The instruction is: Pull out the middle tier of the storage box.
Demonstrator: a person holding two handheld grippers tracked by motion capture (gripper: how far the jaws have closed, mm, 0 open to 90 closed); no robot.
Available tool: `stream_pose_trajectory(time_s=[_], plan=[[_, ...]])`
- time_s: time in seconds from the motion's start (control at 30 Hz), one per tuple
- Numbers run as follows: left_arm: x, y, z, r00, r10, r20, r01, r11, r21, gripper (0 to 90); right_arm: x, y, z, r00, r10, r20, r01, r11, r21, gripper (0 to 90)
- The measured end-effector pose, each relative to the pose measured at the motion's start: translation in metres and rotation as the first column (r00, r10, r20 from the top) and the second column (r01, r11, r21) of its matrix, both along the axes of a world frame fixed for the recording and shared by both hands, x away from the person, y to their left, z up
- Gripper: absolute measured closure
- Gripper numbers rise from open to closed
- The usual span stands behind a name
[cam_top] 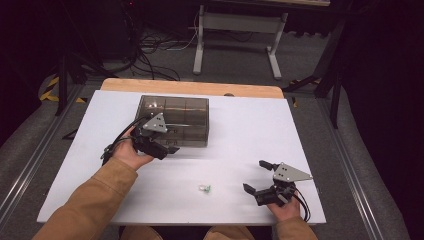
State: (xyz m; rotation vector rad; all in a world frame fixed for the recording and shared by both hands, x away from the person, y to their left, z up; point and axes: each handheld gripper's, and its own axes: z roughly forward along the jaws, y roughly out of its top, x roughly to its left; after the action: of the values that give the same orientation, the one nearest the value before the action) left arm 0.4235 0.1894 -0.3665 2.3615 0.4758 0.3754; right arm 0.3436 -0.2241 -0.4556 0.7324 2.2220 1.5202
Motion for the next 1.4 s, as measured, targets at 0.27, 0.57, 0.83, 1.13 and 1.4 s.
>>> stream_pose_trajectory(time_s=[0.27, 0.57, 0.83, 1.13, 1.4], plan=[[0.003, -0.009, -0.002, 0.9998, -0.009, 0.019, 0.007, 0.9927, 0.12, 29.0, 0.0, 0.0, 0.0, 1.0, 0.001, 0.0, -0.001, 1.0, 0.0, 0.0], [0.006, -0.016, -0.004, 0.9998, 0.001, 0.018, -0.005, 0.9814, 0.192, 31.0, 0.0, 0.0, 0.0, 1.0, 0.001, 0.002, -0.001, 1.0, -0.007, 0.0], [0.009, -0.022, -0.01, 0.9999, -0.015, -0.001, 0.015, 0.9682, 0.25, 34.9, 0.0, 0.0, 0.0, 1.0, 0.003, 0.002, -0.003, 1.0, -0.007, 0.0], [0.012, -0.023, -0.013, 0.9994, -0.033, -0.008, 0.033, 0.9635, 0.266, 42.2, 0.0, 0.0, 0.0, 1.0, 0.005, 0.002, -0.005, 1.0, -0.005, 0.0], [0.013, -0.028, -0.018, 0.999, -0.045, -0.003, 0.044, 0.9542, 0.296, 44.4, 0.0, 0.0, 0.0, 1.0, 0.006, 0.001, -0.006, 1.0, -0.005, 0.0]])
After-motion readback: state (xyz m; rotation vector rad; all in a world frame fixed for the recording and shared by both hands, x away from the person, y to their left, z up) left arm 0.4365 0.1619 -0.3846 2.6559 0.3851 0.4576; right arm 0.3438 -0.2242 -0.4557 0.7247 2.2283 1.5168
